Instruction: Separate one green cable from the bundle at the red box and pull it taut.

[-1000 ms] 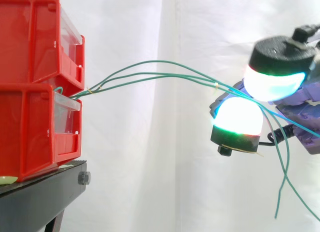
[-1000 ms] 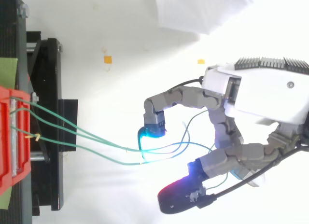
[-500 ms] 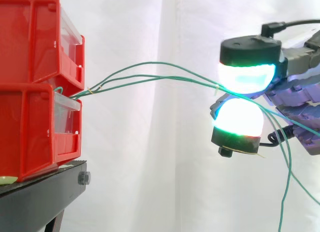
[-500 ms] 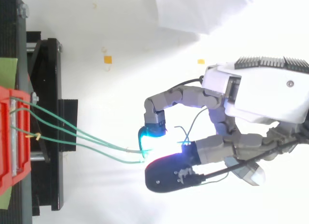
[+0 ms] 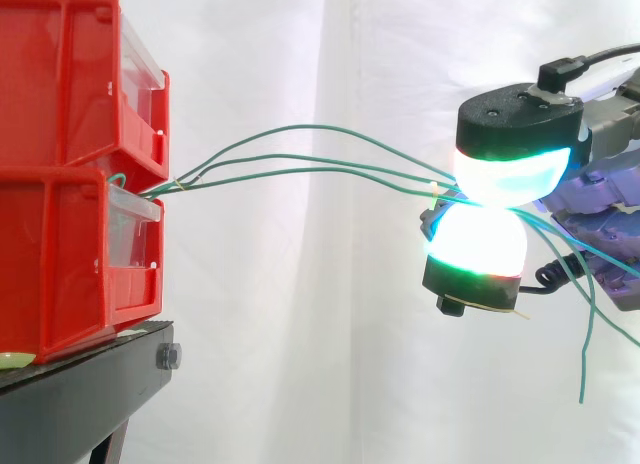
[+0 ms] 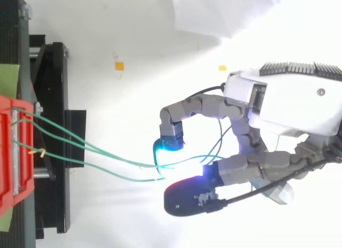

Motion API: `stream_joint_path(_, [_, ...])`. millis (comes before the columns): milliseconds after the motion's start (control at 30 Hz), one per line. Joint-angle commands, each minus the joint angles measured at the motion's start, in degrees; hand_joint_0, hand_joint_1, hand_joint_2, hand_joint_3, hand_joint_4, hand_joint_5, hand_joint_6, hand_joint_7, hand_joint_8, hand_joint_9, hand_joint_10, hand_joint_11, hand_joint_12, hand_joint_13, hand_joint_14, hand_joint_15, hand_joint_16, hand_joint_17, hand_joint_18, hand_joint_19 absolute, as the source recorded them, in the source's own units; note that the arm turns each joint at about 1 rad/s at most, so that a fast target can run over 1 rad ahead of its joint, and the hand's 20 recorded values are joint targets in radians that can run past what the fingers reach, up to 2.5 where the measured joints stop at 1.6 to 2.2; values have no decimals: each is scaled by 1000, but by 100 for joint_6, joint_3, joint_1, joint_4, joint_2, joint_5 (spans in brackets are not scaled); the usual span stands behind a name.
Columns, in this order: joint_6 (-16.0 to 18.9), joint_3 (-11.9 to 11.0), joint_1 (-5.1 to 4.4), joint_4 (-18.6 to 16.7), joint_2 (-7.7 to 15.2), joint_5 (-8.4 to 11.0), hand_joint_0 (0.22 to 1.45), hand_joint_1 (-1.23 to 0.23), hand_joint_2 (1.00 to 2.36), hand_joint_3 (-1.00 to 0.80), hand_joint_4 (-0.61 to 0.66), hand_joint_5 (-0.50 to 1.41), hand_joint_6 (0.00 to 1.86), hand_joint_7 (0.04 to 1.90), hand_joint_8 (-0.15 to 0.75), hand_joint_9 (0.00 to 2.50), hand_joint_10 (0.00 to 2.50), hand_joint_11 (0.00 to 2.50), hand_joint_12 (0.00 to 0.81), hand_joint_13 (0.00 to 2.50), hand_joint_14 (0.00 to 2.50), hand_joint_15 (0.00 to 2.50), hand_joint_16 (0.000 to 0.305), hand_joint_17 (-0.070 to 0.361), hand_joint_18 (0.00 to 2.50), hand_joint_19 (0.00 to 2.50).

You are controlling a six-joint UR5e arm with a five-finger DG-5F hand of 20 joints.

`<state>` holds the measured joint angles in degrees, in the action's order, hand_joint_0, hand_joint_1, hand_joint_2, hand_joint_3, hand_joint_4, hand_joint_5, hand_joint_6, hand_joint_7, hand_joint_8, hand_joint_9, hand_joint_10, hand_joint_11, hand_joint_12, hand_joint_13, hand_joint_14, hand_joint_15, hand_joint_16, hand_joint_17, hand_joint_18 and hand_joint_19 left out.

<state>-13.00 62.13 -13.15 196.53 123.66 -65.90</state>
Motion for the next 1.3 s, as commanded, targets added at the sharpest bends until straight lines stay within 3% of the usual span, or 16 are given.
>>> stream_joint_path(0, [-1, 1, 6, 0, 0, -2, 700, -852, 1015, -225, -69, 149, 501, 1301, 242, 2233, 28, 747, 416, 1869, 26, 860, 47, 105, 1481, 882])
stream_joint_path(167, [-1, 1, -3, 0, 0, -2, 681, -984, 1010, -363, -25, 146, 500, 1311, 231, 2214, 27, 751, 396, 1841, 26, 878, 46, 103, 1435, 902])
stream_joint_path(267, [-9, 1, 6, 0, 0, -2, 609, -951, 1000, -500, -19, 146, 500, 1308, 218, 2213, 27, 732, 388, 1836, 26, 877, 47, 105, 1431, 897])
stream_joint_path(367, [-9, 1, -3, 0, 0, -2, 474, -681, 1000, -500, 6, 149, 501, 1295, 223, 2248, 25, 683, 418, 1872, 25, 844, 55, 124, 1512, 843])
stream_joint_path(567, [-9, 1, 6, 0, 0, -2, 463, -207, 1000, -500, 2, 149, 501, 1287, 202, 2252, 24, 623, 413, 1880, 22, 814, 58, 131, 1514, 836])
stream_joint_path(667, [-9, 1, -3, 0, 0, -2, 533, -234, 1000, -500, -21, 146, 501, 1290, 192, 2227, 23, 657, 389, 1856, 25, 846, 51, 116, 1440, 897])
stream_joint_path(867, [-9, 1, 6, -9, 0, -2, 700, -575, 1002, -486, -29, 145, 501, 1267, 198, 2236, 27, 710, 392, 1846, 26, 883, 45, 100, 1411, 908])
stream_joint_path(1267, [-9, 9, 6, -9, 0, -2, 724, -722, 1018, -218, -88, 148, 502, 1271, 242, 2230, 27, 757, 404, 1856, 25, 867, 44, 99, 1417, 897])
